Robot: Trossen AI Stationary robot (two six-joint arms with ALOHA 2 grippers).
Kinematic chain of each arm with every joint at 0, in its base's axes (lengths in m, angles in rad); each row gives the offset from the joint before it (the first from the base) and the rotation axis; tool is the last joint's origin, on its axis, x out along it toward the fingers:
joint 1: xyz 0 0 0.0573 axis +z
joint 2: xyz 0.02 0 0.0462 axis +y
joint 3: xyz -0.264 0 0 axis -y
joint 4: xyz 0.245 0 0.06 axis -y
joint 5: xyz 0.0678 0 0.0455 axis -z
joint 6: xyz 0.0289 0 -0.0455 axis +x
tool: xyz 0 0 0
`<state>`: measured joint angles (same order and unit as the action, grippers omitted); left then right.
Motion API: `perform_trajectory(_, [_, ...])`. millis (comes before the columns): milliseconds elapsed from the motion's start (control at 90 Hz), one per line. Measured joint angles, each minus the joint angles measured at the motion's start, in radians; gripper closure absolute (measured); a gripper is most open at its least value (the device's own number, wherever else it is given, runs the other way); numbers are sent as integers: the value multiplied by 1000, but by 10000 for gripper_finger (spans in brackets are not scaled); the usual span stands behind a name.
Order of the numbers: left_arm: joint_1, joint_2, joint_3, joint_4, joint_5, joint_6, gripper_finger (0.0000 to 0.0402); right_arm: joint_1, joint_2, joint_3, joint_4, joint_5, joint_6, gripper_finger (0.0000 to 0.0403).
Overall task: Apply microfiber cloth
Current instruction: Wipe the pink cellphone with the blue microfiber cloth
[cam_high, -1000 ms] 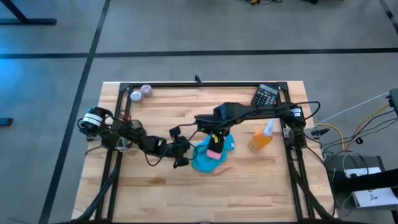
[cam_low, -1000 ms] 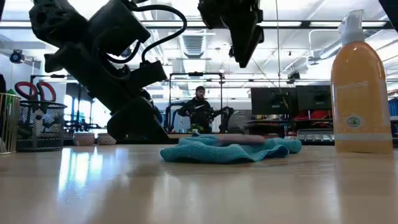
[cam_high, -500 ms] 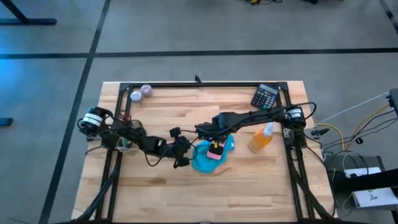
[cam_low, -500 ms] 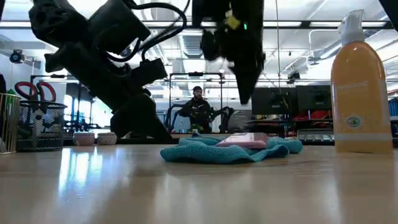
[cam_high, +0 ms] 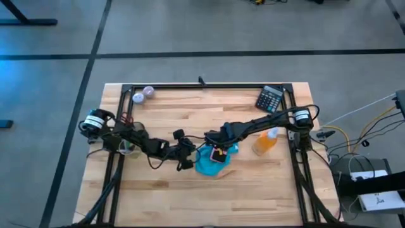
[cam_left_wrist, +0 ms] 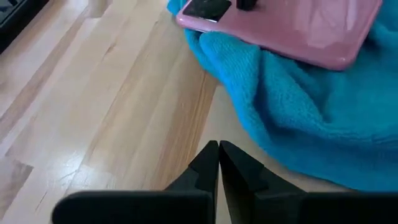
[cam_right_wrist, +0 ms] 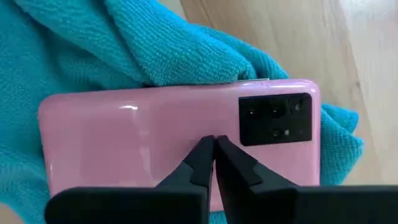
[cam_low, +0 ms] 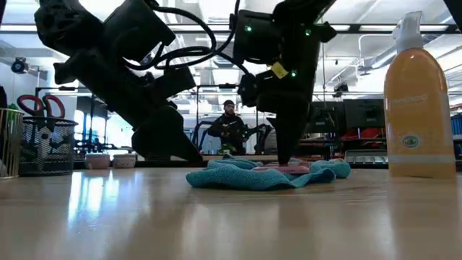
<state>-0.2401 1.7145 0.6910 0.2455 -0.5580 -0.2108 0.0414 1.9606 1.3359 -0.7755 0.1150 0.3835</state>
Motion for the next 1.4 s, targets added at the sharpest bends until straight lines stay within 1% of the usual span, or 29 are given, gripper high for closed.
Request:
perform_trajectory(78, [0, 0, 0, 1, 0, 2, 402, 0, -9, 27, -50, 18, -21, 403])
perform_trajectory(189, [0, 0, 0, 3, 0, 5, 402, -2, -48, 69, -129, 84, -61, 403])
perform_trajectory(289, [0, 0, 0, 7, 0, 4, 402, -17, -101, 82, -125, 134, -54, 403])
perform_trajectory(367, [0, 0, 0, 5, 0, 4, 402, -28, -104, 64, -113, 155, -37, 403])
perform_trajectory(456, [0, 0, 0, 4, 0, 1, 402, -36, -86, 27, -63, 153, -36, 403])
perform_trajectory(533, [0, 0, 0, 3, 4, -6, 402, -43, -65, -9, 7, 123, -36, 403])
perform_trajectory(678, [0, 0, 0, -1, 112, -14, 402, -48, -12, -48, 75, 56, -43, 403])
perform_trajectory(800, [-1, 0, 0, 0, 123, -13, 402, -43, 5, -45, 73, 48, -43, 403])
perform_trajectory(933, [0, 0, 0, 15, 123, -13, 402, -42, -15, -4, 1, 45, -78, 403])
perform_trajectory(1033, [0, 0, 0, 40, 124, -11, 402, -37, -54, 22, -111, 118, -83, 403])
perform_trajectory(1111, [0, 0, 0, 67, 133, -11, 402, -45, -95, 28, -132, 155, -84, 403])
perform_trajectory(1200, [0, 0, 0, 65, 140, -11, 402, -51, -122, 10, -154, 175, -82, 403])
perform_trajectory(1289, [0, 0, 0, 68, 141, -11, 402, -49, -131, -15, -148, 174, -82, 403])
perform_trajectory(1400, [1, 23, 0, 96, 130, -11, 402, -53, -132, -50, -194, 176, -77, 403])
